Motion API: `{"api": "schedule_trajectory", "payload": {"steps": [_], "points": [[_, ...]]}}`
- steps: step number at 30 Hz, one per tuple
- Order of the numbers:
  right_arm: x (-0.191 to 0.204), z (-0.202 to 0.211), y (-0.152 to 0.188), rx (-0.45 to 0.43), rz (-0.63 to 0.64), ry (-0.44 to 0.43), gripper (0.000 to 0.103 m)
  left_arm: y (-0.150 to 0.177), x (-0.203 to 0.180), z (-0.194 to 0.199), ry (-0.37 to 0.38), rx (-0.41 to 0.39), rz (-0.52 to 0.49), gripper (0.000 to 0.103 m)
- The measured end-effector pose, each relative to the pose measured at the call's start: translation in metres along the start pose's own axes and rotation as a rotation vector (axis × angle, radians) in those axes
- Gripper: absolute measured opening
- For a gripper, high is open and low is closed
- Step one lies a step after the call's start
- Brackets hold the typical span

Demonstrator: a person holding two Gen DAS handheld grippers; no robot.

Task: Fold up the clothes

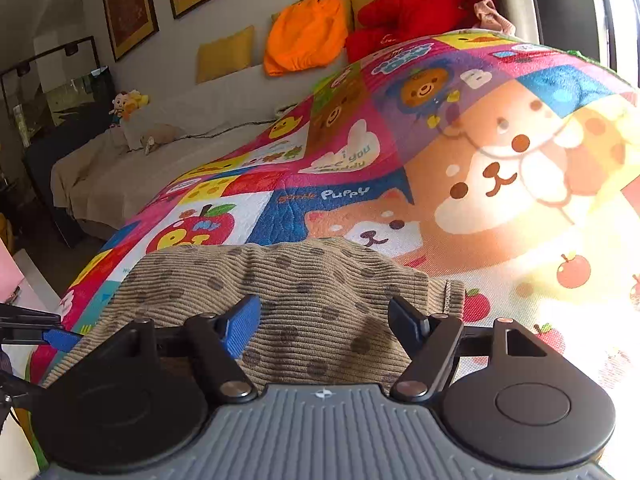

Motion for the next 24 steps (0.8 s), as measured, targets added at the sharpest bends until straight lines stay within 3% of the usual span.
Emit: {"api": "schedule_trajectory", "payload": {"steps": [4, 6, 7, 14, 19, 22, 24], "points": [[-0.001, 0.011, 0.017, 0.059, 0.111, 0.052, 0.071, 0.004, 0.0, 0.002, -0.062, -0.001, -0.075, 0.096], [-0.004, 0.01, 0.032, 0.097, 0.098, 0.046, 0.071, 0.002, -0.002, 0.006, -0.067, 0.001, -0.065, 0.095], [-0.007, 0.006, 0.026, 0.093, 0.09, 0.041, 0.071, 0.001, -0.003, 0.009, -0.052, -0.001, -0.046, 0.094], [-0.029, -0.019, -0.011, 0.069, 0.036, 0.004, 0.072, -0.003, -0.022, 0.038, 0.242, -0.017, 0.205, 0.095], [-0.044, -0.037, -0.037, 0.051, -0.003, -0.022, 0.072, 0.008, -0.04, 0.013, 0.402, 0.123, 0.332, 0.097], [-0.053, -0.048, -0.053, 0.041, -0.027, -0.038, 0.072, 0.013, -0.042, -0.017, 0.397, 0.192, 0.38, 0.098], [-0.053, -0.043, -0.043, 0.056, -0.032, -0.04, 0.072, 0.007, -0.032, -0.03, 0.341, 0.18, 0.393, 0.097]]}}
Point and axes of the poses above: each gripper's, at about its wrist camera, not at the fingertips, and z roughly against the way its jaws point, x to its left, y to its underside, the point moved 4 cm from there along -z, roughly the way its jaws point, and after that the axes turned 3 degrees about z, right-handed, at the moved point
